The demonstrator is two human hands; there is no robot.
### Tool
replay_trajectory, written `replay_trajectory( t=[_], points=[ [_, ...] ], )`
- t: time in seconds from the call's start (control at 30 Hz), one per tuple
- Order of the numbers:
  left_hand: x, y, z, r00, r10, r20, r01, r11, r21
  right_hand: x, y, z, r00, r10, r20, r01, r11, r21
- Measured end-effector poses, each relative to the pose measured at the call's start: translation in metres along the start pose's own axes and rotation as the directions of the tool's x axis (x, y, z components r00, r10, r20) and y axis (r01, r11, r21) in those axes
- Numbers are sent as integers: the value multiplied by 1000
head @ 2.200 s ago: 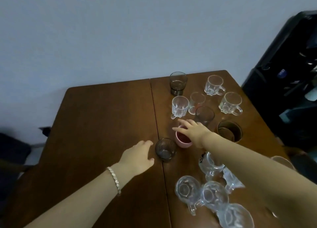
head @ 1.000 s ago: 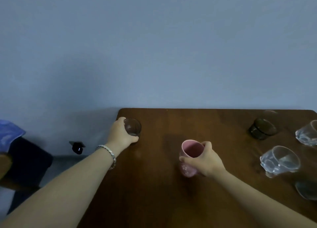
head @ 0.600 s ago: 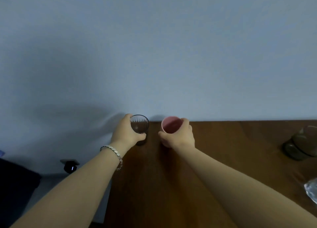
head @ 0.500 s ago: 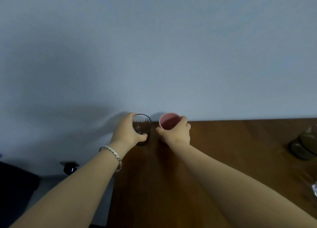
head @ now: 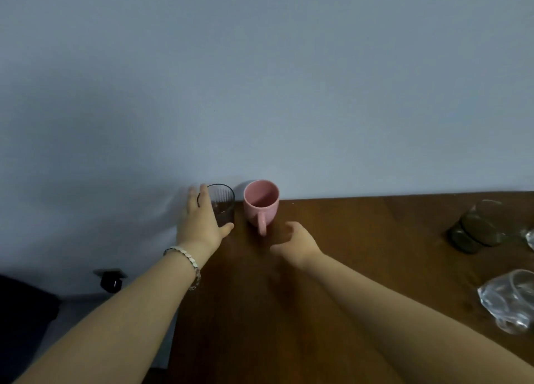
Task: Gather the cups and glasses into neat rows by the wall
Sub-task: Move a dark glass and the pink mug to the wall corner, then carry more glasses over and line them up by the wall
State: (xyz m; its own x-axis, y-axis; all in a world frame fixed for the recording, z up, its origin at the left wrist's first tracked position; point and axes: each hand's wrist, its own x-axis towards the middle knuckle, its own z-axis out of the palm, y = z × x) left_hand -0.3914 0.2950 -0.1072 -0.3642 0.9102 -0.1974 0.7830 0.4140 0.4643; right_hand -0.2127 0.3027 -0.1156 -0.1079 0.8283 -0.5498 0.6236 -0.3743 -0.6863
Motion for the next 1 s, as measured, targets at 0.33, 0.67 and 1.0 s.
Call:
replay_trajectory(
  t=[0.33, 0.67, 1.0],
  points=[
    [-142, 90, 10, 923, 155, 353, -215, 967, 138, -135, 111, -104, 941, 193, 279, 6, 812, -583],
    [-271, 214, 89, 776, 321, 542, -470, 868, 158, -231, 272, -257, 993, 97, -61, -114, 759, -641],
    [-326, 289, 146, 770, 295, 566, -493, 838, 235, -176, 321, -345, 965, 71, -254, -215, 769, -602]
  ],
)
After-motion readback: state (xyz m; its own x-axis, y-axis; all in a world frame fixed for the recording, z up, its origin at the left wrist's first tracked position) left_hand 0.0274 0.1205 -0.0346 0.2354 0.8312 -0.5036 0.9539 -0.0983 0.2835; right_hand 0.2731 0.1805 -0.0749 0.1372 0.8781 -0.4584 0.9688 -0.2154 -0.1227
